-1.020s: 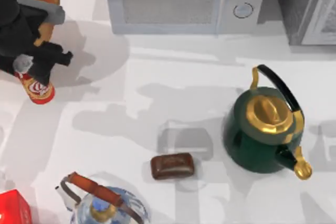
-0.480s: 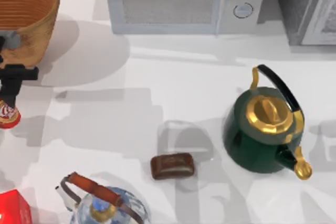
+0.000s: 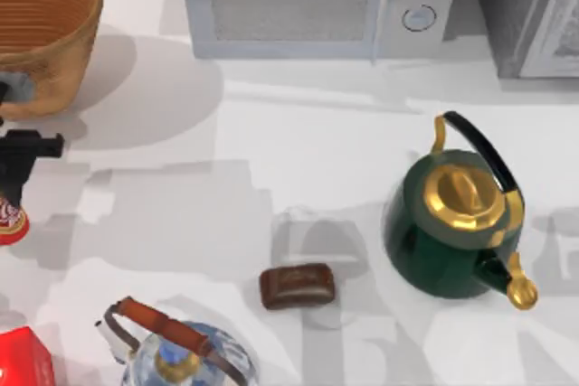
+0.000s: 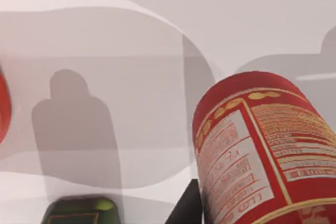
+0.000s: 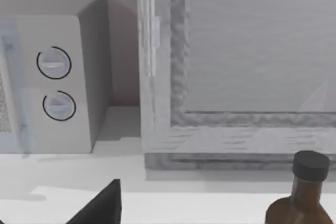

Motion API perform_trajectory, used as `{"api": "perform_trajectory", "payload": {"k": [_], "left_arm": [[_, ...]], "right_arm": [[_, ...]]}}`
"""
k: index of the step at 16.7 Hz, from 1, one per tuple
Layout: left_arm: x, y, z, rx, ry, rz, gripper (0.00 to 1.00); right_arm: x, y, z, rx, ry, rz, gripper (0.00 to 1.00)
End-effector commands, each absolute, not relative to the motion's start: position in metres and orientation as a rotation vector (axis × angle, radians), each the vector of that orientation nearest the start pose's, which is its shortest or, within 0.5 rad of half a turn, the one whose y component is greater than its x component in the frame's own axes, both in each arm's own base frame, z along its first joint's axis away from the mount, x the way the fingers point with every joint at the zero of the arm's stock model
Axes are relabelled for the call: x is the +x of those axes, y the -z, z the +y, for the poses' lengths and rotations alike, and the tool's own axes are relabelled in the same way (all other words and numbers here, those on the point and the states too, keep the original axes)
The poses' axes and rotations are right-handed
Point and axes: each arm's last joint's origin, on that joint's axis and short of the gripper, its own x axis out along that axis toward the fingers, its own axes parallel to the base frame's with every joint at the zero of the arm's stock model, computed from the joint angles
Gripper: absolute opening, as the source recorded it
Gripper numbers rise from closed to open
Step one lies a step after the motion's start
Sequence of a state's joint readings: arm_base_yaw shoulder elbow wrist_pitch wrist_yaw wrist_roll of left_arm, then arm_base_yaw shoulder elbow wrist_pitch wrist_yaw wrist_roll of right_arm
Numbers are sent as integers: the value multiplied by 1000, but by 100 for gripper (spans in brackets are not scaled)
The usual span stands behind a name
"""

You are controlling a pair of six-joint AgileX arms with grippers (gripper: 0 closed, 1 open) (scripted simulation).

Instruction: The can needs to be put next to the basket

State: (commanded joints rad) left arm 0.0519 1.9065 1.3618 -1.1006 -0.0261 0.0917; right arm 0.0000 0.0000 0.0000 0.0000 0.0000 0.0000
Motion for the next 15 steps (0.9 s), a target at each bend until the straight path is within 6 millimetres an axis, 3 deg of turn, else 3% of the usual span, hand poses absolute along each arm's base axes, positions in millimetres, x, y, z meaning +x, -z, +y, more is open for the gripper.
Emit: {"api": "perform_trajectory", "payload": {"k": [4, 9, 14, 15], "left_arm": [[342, -160, 21, 50, 9, 1707, 0], [357, -171, 23, 23, 10, 1579, 0], [358, -172, 23, 20, 11, 1566, 0], [358, -172, 23, 20, 11, 1566, 8]], "right_arm": [[106, -160, -1, 0, 0, 0, 100], [106, -160, -1, 0, 0, 0, 100], [106, -160, -1, 0, 0, 0, 100], [106, -160, -1, 0, 0, 0, 100]]}}
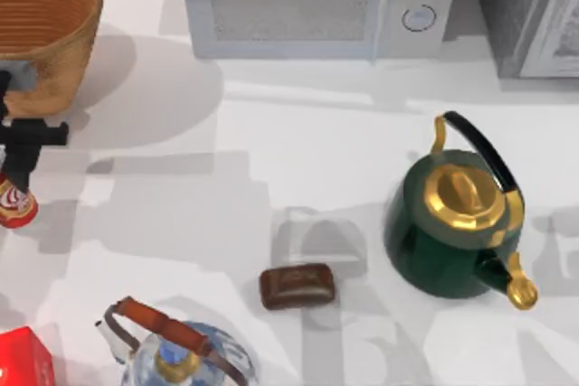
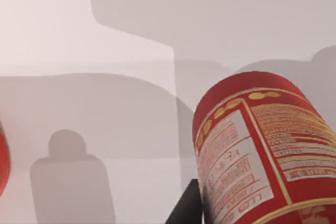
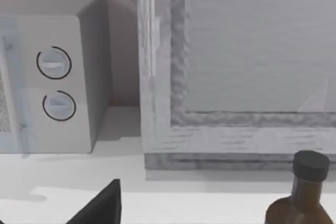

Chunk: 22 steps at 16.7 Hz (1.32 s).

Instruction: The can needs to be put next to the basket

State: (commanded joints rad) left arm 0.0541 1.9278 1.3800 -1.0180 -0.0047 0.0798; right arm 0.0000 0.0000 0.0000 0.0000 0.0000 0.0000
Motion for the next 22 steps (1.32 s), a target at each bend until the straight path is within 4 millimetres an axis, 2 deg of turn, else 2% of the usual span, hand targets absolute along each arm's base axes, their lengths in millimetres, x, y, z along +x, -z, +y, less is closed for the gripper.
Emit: {"api": "perform_trajectory", "payload": {"k": [12, 22], "left_arm": [[358, -172, 23, 20, 11, 1566, 98], [358, -172, 22, 22, 11, 1569, 100]], "right_arm": [[106, -160, -1, 0, 0, 0, 100], [106, -160, -1, 0, 0, 0, 100]]}}
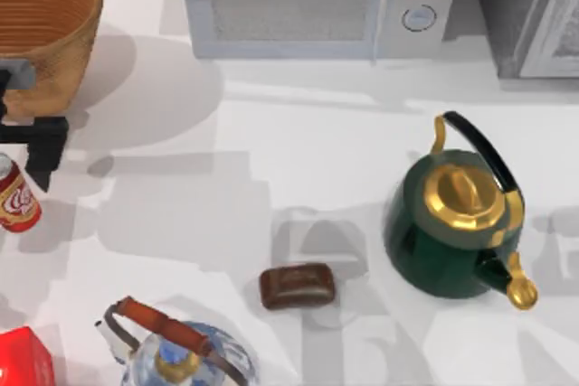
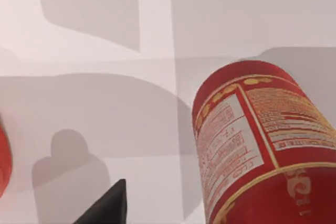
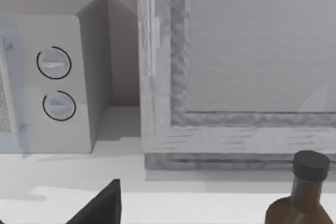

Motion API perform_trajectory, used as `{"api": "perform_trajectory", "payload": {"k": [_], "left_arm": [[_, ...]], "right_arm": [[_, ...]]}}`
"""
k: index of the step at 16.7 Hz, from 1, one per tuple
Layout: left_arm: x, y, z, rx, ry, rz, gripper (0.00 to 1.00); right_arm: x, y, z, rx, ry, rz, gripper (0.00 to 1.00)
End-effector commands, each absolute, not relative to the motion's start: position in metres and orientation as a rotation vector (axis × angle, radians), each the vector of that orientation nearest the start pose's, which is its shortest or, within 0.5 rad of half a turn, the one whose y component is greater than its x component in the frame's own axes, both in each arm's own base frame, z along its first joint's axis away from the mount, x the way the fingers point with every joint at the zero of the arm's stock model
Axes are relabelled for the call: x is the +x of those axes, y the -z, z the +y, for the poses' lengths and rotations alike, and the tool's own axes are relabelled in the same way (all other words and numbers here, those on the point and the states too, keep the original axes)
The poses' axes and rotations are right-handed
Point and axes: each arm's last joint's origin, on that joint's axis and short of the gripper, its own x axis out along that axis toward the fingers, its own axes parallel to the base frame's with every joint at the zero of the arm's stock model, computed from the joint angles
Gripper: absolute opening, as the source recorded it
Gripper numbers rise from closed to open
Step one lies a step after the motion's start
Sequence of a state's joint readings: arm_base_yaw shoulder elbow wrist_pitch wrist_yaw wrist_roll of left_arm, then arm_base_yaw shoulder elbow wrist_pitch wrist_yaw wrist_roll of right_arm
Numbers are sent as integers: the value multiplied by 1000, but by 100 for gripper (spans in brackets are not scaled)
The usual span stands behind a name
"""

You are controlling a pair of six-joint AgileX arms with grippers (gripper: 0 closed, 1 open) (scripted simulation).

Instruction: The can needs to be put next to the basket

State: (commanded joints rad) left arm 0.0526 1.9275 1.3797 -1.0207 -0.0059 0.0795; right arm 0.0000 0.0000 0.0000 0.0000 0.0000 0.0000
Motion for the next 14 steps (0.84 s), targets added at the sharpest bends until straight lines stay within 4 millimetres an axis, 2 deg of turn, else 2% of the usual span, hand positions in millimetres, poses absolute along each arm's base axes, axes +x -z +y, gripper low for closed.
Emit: {"api": "perform_trajectory", "payload": {"k": [6, 14], "left_arm": [[349, -187, 13, 72, -9, 1640, 100], [358, -212, 22, 21, 12, 1567, 100]], "right_arm": [[106, -160, -1, 0, 0, 0, 100], [106, -160, -1, 0, 0, 0, 100]]}}
